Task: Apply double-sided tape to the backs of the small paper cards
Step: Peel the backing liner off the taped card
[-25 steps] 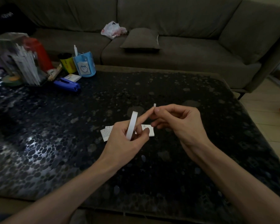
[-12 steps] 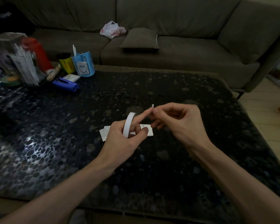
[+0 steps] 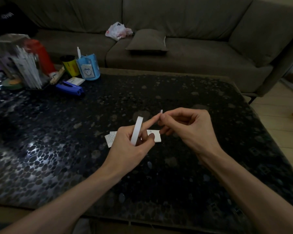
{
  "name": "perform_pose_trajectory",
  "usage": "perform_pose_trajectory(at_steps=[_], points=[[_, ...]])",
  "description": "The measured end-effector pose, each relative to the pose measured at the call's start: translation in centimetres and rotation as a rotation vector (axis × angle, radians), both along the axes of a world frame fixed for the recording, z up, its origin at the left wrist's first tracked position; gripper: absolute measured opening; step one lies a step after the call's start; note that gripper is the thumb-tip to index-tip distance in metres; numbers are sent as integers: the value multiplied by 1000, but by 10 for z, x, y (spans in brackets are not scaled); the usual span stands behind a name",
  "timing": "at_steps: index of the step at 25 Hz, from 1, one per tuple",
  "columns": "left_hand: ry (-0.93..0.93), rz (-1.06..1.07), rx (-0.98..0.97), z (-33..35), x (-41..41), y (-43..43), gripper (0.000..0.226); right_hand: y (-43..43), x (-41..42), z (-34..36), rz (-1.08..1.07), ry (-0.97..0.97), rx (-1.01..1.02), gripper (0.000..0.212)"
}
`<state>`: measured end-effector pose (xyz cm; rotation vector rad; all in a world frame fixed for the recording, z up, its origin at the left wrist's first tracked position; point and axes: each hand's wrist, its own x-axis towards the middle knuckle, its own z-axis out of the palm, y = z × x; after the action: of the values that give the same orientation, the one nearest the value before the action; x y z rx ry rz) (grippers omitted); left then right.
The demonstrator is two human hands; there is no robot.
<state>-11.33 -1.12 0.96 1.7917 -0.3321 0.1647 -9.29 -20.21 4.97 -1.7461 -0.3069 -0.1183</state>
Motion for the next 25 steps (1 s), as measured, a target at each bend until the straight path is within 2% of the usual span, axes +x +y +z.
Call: perform_pose_trajectory(at_steps=[1,4,6,10,16,20,23,25], points=[[7,-1,9,0,-1,0,16,0,0,0,-1,2,-3,6],[-22,22,59,2,-3,0,30,1,1,-1,-10,-1,-12,8],[-31,23,59,2,-4,0,18,1,2,-1,-8,2,-3,7],[-33,42,73,1,-5,-1,19,1,1,-2,-10,12,12,7],[-17,55,84,1,-7,-3,35,1,0,-1,-20,21,11,8],[-34,69,75,0,-5,-2,29,1,0,0,-17,16,1,7],[-43,47,82,1,-6,-1,14,1,0,0,-11,20,-6,6],[-51,60,100,0,-6,-1,15,1,0,0,-13,22,-18,6]])
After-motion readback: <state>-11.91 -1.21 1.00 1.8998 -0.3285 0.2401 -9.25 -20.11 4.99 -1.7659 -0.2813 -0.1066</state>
